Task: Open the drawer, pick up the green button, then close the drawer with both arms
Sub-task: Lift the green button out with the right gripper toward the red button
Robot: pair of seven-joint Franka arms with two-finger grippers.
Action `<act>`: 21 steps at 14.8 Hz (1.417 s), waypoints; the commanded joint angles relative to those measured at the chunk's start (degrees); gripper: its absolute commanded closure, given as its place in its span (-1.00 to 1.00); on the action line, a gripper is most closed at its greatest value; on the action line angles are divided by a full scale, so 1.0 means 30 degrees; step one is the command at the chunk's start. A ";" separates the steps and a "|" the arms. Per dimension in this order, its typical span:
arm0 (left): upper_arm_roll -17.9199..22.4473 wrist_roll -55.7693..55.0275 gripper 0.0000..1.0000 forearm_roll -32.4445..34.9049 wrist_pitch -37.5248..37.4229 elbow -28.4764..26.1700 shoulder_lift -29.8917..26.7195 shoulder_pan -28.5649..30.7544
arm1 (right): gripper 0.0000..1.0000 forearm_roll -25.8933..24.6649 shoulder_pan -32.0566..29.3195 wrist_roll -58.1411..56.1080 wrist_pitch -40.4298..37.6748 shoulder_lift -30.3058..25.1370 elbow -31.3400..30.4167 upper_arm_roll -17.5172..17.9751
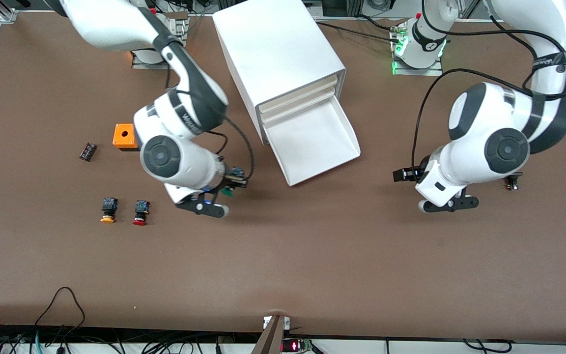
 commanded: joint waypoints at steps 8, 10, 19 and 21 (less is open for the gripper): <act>-0.0558 -0.8812 -0.84 0.0682 0.6691 -0.2970 0.1945 -0.2574 | 1.00 0.0050 -0.2936 -1.0900 0.4348 -0.0220 -0.4806 -0.1851; -0.0586 -0.9082 -0.84 0.0800 0.7045 -0.3000 0.2415 -0.2726 | 1.00 0.0020 -0.3550 -1.1838 0.5198 0.0424 -0.4866 -0.1851; -0.0616 -0.9025 -0.94 0.1035 0.7780 -0.3029 0.3208 -0.3897 | 1.00 -0.0009 -0.3847 -1.3777 0.7691 0.2156 -0.4808 -0.1880; -0.0645 -0.8906 -0.95 0.1035 0.7692 -0.3176 0.3267 -0.4189 | 0.07 0.0020 -0.3846 -1.3602 0.7692 0.2273 -0.4720 -0.1880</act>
